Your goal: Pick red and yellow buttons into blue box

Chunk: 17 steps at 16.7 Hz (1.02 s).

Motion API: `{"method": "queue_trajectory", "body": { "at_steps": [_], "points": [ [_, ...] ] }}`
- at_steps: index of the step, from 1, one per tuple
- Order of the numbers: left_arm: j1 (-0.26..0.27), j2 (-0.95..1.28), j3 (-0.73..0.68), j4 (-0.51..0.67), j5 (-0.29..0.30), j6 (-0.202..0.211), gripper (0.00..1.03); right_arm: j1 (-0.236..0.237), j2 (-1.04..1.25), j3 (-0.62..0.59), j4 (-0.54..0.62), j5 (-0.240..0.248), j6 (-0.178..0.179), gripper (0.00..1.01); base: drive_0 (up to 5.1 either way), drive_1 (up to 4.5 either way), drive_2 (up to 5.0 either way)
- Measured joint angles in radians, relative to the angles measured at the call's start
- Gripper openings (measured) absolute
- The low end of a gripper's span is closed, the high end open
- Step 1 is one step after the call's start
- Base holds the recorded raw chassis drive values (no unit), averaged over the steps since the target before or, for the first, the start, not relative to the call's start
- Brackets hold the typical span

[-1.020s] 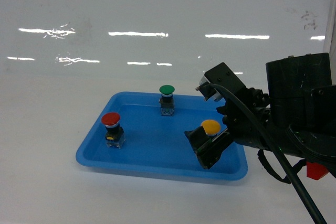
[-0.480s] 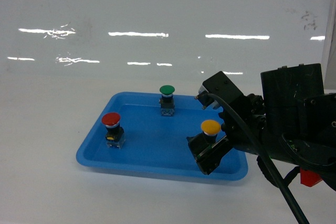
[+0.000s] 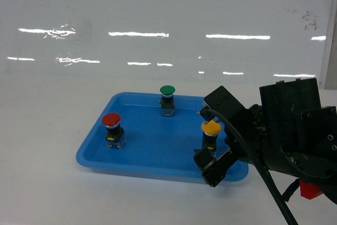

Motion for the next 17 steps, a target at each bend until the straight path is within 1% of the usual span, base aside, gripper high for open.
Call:
{"method": "queue_trajectory", "body": {
  "at_steps": [2, 9, 13, 14, 15, 16, 17],
  "points": [
    [0.000, 0.000, 0.000, 0.000, 0.000, 0.000, 0.98, -0.001, 0.005, 0.002, -0.003, 0.002, -0.008, 0.98, 0.0, 0.00, 0.0],
    [0.000, 0.000, 0.000, 0.000, 0.000, 0.000, 0.98, -0.006, 0.005, 0.037, -0.010, -0.011, -0.010, 0.98, 0.0, 0.00, 0.0],
    [0.000, 0.000, 0.000, 0.000, 0.000, 0.000, 0.98, -0.006, 0.005, 0.049, 0.011, -0.006, -0.039, 0.97, 0.0, 0.00, 0.0],
    [0.000, 0.000, 0.000, 0.000, 0.000, 0.000, 0.98, -0.006, 0.005, 0.049, 0.011, -0.006, -0.042, 0.68, 0.0, 0.00, 0.0],
    [0.000, 0.000, 0.000, 0.000, 0.000, 0.000, 0.98, -0.006, 0.005, 0.049, 0.011, -0.006, -0.043, 0.46, 0.0, 0.00, 0.0],
    [0.000, 0.000, 0.000, 0.000, 0.000, 0.000, 0.98, -0.006, 0.005, 0.049, 0.011, -0.005, -0.043, 0.40, 0.0, 0.00, 0.0],
    [0.000, 0.000, 0.000, 0.000, 0.000, 0.000, 0.98, -0.006, 0.005, 0.049, 0.011, -0.003, -0.046, 0.37, 0.0, 0.00, 0.0]
  ]
}}
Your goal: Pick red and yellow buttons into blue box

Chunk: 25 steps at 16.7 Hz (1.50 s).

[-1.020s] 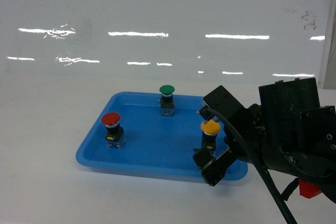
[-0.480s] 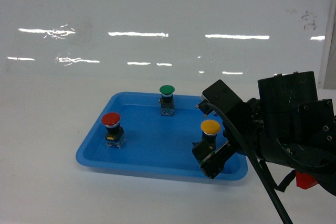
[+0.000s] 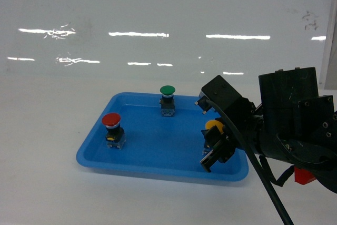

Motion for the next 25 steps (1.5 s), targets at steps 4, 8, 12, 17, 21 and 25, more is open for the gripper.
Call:
{"method": "queue_trajectory", "body": {
  "at_steps": [4, 8, 12, 17, 21, 25],
  "points": [
    [0.000, 0.000, 0.000, 0.000, 0.000, 0.000, 0.98, -0.001, 0.000, 0.000, 0.003, 0.000, 0.000, 0.35, 0.0, 0.00, 0.0],
    [0.000, 0.000, 0.000, 0.000, 0.000, 0.000, 0.98, -0.035, -0.132, -0.072, -0.009, -0.063, 0.054, 0.35, 0.0, 0.00, 0.0],
    [0.000, 0.000, 0.000, 0.000, 0.000, 0.000, 0.98, -0.061, -0.403, -0.183, 0.003, -0.150, 0.126, 0.35, 0.0, 0.00, 0.0],
    [0.000, 0.000, 0.000, 0.000, 0.000, 0.000, 0.98, -0.108, -0.548, -0.262, 0.013, -0.160, 0.152, 0.35, 0.0, 0.00, 0.0],
    [0.000, 0.000, 0.000, 0.000, 0.000, 0.000, 0.98, -0.112, -0.512, -0.257, 0.011, -0.147, 0.143, 0.35, 0.0, 0.00, 0.0],
    [0.000, 0.000, 0.000, 0.000, 0.000, 0.000, 0.98, -0.103, -0.537, -0.262, 0.006, -0.146, 0.146, 0.35, 0.0, 0.00, 0.0]
  ]
}}
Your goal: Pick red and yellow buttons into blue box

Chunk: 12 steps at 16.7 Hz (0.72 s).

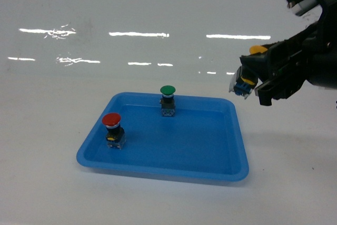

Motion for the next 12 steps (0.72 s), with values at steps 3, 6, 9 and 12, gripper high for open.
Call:
{"method": "queue_trajectory", "body": {
  "at_steps": [3, 6, 9, 12],
  "points": [
    [0.000, 0.000, 0.000, 0.000, 0.000, 0.000, 0.98, 0.006, -0.122, -0.055, -0.023, -0.012, 0.012, 0.35, 0.0, 0.00, 0.0],
    [0.000, 0.000, 0.000, 0.000, 0.000, 0.000, 0.98, 0.007, -0.208, -0.130, -0.040, -0.015, 0.025, 0.35, 0.0, 0.00, 0.0],
    [0.000, 0.000, 0.000, 0.000, 0.000, 0.000, 0.98, -0.061, -0.212, -0.144, 0.023, 0.004, 0.022, 0.35, 0.0, 0.00, 0.0],
    [0.000, 0.000, 0.000, 0.000, 0.000, 0.000, 0.98, -0.090, -0.208, -0.148, 0.037, 0.007, 0.022, 0.35, 0.0, 0.00, 0.0]
  ]
}}
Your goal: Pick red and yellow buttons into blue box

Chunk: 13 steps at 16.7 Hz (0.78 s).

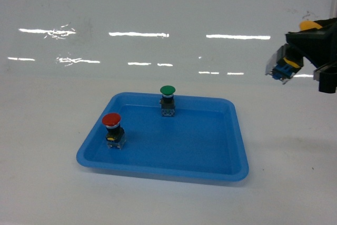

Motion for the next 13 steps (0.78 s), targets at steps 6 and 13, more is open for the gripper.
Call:
{"method": "queue_trajectory", "body": {
  "at_steps": [6, 13],
  "points": [
    [0.000, 0.000, 0.000, 0.000, 0.000, 0.000, 0.98, -0.034, -0.044, -0.010, -0.014, -0.003, 0.000, 0.35, 0.0, 0.00, 0.0],
    [-0.069, 0.580, -0.001, 0.575, 0.007, -0.021, 0.98, -0.029, -0.049, -0.010, -0.016, -0.002, 0.000, 0.35, 0.0, 0.00, 0.0]
  ]
}}
